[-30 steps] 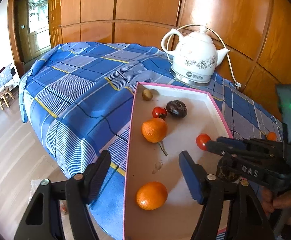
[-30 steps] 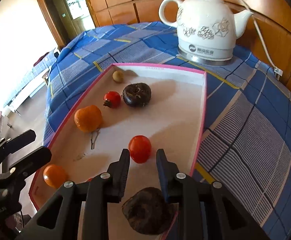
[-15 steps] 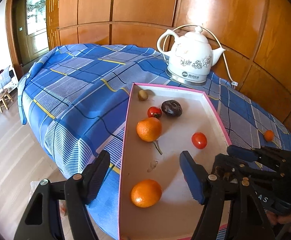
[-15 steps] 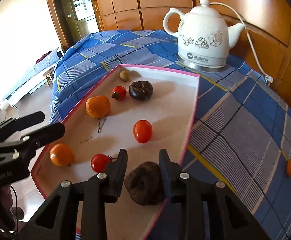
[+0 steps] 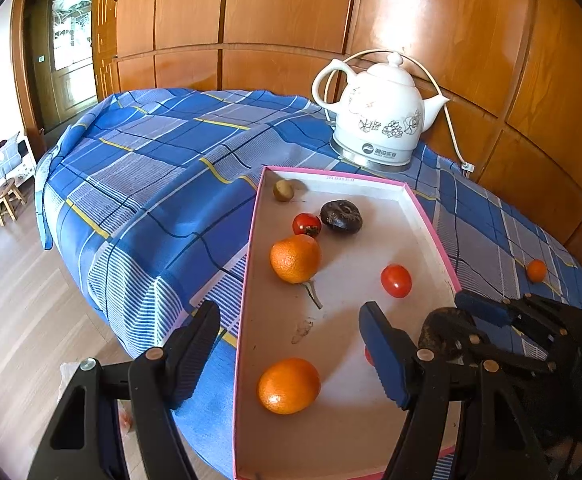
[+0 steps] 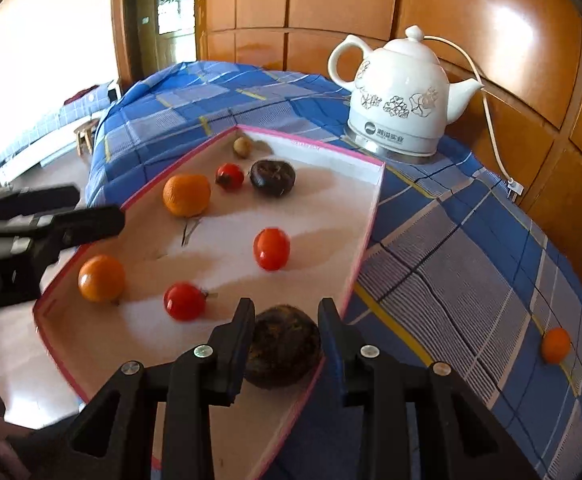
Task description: Organize fruits
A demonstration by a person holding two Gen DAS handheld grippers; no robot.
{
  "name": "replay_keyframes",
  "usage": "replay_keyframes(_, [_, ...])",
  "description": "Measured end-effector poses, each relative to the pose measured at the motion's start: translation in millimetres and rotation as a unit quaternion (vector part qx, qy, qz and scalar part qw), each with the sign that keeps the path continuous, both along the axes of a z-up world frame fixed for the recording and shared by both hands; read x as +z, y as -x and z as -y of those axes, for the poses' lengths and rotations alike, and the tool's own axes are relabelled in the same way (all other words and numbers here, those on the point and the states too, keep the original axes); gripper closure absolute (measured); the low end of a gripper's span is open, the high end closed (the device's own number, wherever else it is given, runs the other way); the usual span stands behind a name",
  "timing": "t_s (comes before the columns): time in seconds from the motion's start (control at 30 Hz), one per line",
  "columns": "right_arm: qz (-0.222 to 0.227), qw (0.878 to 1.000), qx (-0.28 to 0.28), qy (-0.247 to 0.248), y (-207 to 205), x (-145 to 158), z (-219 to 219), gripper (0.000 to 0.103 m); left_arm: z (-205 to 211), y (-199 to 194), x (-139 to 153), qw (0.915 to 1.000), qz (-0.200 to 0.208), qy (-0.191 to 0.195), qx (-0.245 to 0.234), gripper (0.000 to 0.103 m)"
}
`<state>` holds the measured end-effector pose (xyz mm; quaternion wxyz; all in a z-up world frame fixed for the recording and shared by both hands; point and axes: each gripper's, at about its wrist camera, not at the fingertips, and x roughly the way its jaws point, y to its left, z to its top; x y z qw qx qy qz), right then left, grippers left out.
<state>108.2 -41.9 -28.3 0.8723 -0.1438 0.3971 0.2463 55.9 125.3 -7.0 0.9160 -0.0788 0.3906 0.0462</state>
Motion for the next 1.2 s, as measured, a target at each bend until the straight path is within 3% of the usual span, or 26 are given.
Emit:
replay_keyframes(0.53, [-0.022, 0.999, -0.025, -0.036, 0, 3, 6, 0.071, 3, 0, -2, 1.0000, -0.001, -0.005, -0.002, 0.028])
replay_keyframes(0.83, [-0.002, 0.996, -0.065, -0.064, 15, 20, 22, 0.071, 8, 4, 0, 0.9999, 0.009, -0.006, -0.006, 0.027])
replay_keyframes(1.2, [0.018, 0.990, -0.133, -0.047, 38, 21, 50, 0.071, 27, 11, 3, 0.9990, 0.025, -0.017, -0.033, 0.027])
